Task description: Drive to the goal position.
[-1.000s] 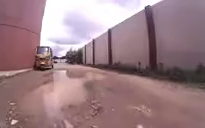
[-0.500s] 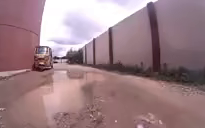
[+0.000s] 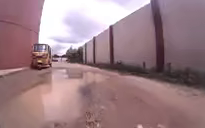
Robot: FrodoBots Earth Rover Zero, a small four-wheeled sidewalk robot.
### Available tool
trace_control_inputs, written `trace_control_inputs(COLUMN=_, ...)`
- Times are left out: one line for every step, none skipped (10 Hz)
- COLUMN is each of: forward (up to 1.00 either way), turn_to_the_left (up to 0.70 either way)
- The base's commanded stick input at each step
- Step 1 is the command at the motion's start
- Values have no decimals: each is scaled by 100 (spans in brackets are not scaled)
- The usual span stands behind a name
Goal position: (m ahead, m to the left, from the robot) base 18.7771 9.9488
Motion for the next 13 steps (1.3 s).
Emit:
trace_control_inputs(forward=50, turn_to_the_left=-1)
trace_control_inputs(forward=50, turn_to_the_left=-1)
trace_control_inputs(forward=50, turn_to_the_left=-1)
trace_control_inputs(forward=50, turn_to_the_left=-1)
trace_control_inputs(forward=50, turn_to_the_left=-1)
trace_control_inputs(forward=50, turn_to_the_left=-1)
trace_control_inputs(forward=50, turn_to_the_left=-1)
trace_control_inputs(forward=50, turn_to_the_left=-1)
trace_control_inputs(forward=50, turn_to_the_left=-1)
trace_control_inputs(forward=50, turn_to_the_left=-1)
trace_control_inputs(forward=50, turn_to_the_left=-1)
trace_control_inputs(forward=50, turn_to_the_left=-1)
trace_control_inputs(forward=50, turn_to_the_left=-1)
